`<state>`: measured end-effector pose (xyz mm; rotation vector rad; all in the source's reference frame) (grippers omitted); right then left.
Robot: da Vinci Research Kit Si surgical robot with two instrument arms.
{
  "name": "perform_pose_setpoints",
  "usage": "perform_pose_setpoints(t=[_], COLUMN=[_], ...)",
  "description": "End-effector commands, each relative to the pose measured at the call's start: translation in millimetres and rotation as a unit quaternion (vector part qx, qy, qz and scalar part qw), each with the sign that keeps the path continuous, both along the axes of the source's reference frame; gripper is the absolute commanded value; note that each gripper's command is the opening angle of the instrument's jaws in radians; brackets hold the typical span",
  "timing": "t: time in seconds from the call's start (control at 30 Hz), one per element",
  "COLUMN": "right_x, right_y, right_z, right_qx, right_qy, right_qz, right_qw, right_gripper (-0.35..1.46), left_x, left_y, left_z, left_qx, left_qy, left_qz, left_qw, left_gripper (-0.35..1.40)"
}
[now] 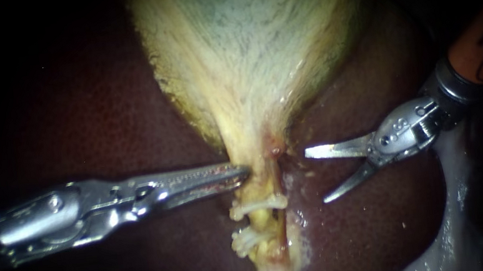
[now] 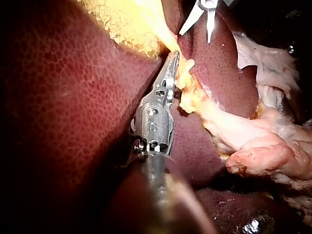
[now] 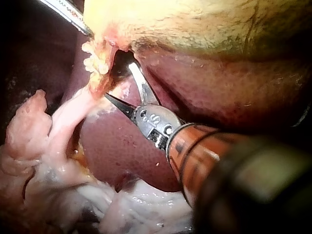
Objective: Go to the cutting position left tube
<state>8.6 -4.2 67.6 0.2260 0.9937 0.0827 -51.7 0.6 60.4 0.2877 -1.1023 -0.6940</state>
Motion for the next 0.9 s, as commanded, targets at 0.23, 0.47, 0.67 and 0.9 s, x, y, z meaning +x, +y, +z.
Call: perform_pose_setpoints(t=[0.23, 0.47, 0.67, 0.9], right_x=[2.6, 7.3, 8.6, 7.6], right_y=[-3.6, -7.4, -8.6, -8.0], right_z=[-0.1, 0.6, 2.5, 4.0], right_qx=[0.053, 0.091, 0.105, 0.098], right_qy=[0.031, 0.049, 0.052, 0.02], right_qz=[-0.023, -0.04, -0.044, -0.04], right_qw=[0.9979, 0.9939, 0.9921, 0.9942], right_gripper=[1.43, 1.43, 1.43, 1.42], left_x=[3.0, 6.3, 6.6, 6.3], left_y=[1.7, 3.8, 3.7, 2.4], left_z=[-1.2, -0.9, -1.7, -4.1], left_qx=[0.003, 0.004, 0.005, 0.004], left_qy=[0.002, 0.012, 0.013, 0.011], left_qz=[-0.005, -0.018, -0.02, -0.026], left_qw=[1.0, 0.9998, 0.9997, 0.9996], left_gripper=[-0.13, -0.13, -0.13, -0.13])
